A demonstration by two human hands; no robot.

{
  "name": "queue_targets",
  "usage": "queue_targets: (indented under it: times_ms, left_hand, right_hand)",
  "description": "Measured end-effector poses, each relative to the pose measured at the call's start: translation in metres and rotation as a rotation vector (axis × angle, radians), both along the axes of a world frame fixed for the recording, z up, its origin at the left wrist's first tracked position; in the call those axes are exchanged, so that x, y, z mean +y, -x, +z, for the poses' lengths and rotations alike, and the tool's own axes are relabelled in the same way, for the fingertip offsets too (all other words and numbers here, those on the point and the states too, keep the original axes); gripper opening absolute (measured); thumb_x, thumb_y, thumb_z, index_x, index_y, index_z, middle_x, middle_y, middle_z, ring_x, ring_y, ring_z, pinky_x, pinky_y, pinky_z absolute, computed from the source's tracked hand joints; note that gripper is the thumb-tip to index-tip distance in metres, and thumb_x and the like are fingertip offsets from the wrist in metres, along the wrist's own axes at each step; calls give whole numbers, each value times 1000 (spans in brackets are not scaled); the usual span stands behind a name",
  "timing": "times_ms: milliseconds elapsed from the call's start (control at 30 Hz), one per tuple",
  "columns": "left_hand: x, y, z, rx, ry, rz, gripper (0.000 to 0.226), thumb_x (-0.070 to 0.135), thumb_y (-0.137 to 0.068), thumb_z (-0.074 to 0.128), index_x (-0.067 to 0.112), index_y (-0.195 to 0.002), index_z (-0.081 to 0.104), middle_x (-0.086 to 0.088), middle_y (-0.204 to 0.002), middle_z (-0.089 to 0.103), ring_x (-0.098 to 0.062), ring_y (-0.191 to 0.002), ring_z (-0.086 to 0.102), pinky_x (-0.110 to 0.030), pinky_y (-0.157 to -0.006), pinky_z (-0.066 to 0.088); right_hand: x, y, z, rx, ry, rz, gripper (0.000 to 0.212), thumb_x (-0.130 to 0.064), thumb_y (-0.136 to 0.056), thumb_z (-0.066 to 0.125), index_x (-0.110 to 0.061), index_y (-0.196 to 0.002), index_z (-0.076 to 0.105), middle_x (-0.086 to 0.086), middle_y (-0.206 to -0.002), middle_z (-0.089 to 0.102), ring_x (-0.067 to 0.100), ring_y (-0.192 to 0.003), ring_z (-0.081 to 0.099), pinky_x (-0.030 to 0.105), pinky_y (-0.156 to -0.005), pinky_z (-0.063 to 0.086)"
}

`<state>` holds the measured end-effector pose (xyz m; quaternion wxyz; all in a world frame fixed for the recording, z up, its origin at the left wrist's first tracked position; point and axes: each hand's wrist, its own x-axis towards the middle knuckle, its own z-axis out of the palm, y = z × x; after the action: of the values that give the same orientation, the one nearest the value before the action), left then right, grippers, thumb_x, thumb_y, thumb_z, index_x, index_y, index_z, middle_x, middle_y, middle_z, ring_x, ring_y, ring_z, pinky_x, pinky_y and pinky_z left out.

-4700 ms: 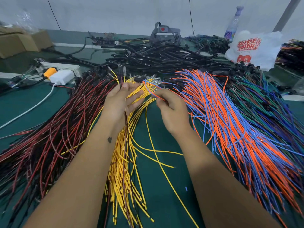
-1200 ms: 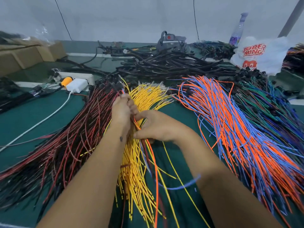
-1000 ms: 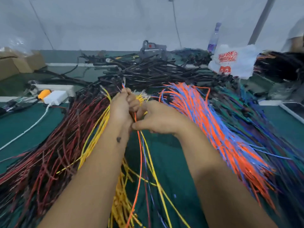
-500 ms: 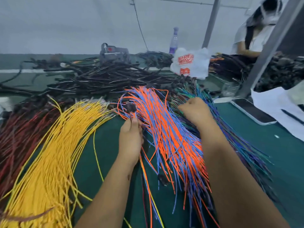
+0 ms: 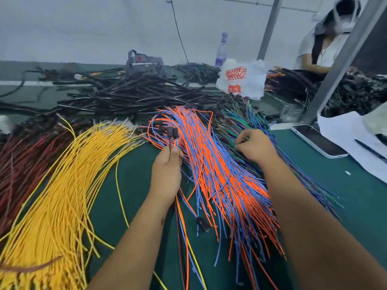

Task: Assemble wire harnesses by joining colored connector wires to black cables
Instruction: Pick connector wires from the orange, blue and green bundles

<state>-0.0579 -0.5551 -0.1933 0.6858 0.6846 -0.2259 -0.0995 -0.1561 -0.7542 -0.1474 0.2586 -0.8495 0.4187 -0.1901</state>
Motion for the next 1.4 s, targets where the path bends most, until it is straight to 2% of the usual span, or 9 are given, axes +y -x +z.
queue_targets:
  times_ms: [233, 300, 433, 567, 667, 967, 1133, 1233, 1400]
  left_hand:
    - [0, 3, 0, 25, 28, -24, 32, 21, -102, 35, 17, -72, 48, 10, -51, 34, -12, -52, 27, -32, -54, 23]
    - [1, 3, 0, 26, 22, -32, 32, 22, -102, 35, 17, -72, 48, 11, -48, 35, -11, -50, 27, -31, -53, 22]
    - [3, 3, 1, 31, 23, -53, 33, 23, -103, 34, 17, -73, 48, 13, -45, 34, -6, -44, 26, -27, -50, 22]
    - [5, 4, 2, 38, 20, -62, 32, 24, -103, 34, 16, -75, 48, 13, -46, 32, -6, -43, 25, -25, -46, 23]
    - [5, 4, 3, 52, 20, -63, 32, 23, -103, 33, 15, -75, 48, 13, -46, 31, -5, -42, 25, -21, -43, 24]
    - [6, 7, 8, 91, 37, -79, 33, 22, -104, 33, 14, -76, 48, 13, -46, 30, -6, -42, 23, -21, -42, 23]
    - [6, 8, 9, 81, 33, -70, 33, 20, -103, 33, 14, -74, 46, 12, -45, 30, -7, -42, 24, -23, -43, 23]
    - [7, 8, 10, 100, 59, -79, 33, 20, -103, 33, 14, -74, 46, 13, -45, 29, -7, -42, 22, -22, -43, 21]
    - [8, 9, 10, 105, 56, -94, 32, 22, -104, 32, 13, -77, 46, 13, -45, 29, -6, -42, 22, -21, -43, 21]
  right_hand:
    - [-9, 13, 25, -832, -100, -69, 21, -9, -91, 59, -28, -81, 61, 7, -75, 55, 21, -61, 64, 16, -48, 46]
    - [-6, 13, 26, -742, -167, 24, 14, -14, -92, 61, -24, -102, 65, 11, -84, 60, 18, -66, 65, 21, -55, 48]
    - [-6, 15, 11, -450, -296, 29, 50, -20, -91, 65, -18, -137, 47, 7, -92, 64, 22, -80, 60, 37, -79, 48]
    - [-7, 19, -2, -310, -179, -26, 11, -25, -91, 62, -17, -97, 67, 0, -78, 61, 18, -68, 53, 35, -73, 44]
    - [-10, 22, -7, -204, -155, -38, 32, -32, -90, 60, -5, -71, 60, 13, -66, 48, 22, -61, 39, 32, -66, 34]
    - [-3, 32, 17, 473, 30, 42, 41, -39, -85, 65, -10, -63, 45, 7, -56, 51, 22, -51, 47, 30, -59, 41]
    - [-8, 43, 27, 96, -109, 56, 29, -29, -97, 50, -9, -75, 50, 9, -59, 60, 25, -51, 54, 30, -57, 43]
    - [-17, 51, 39, -131, 89, -67, 30, -34, -94, 57, -8, -78, 56, 7, -69, 59, 26, -70, 55, 33, -69, 41]
    - [-24, 63, 65, -599, 203, -256, 36, -32, -87, 59, -4, -64, 55, 4, -57, 43, 19, -57, 38, 31, -64, 35]
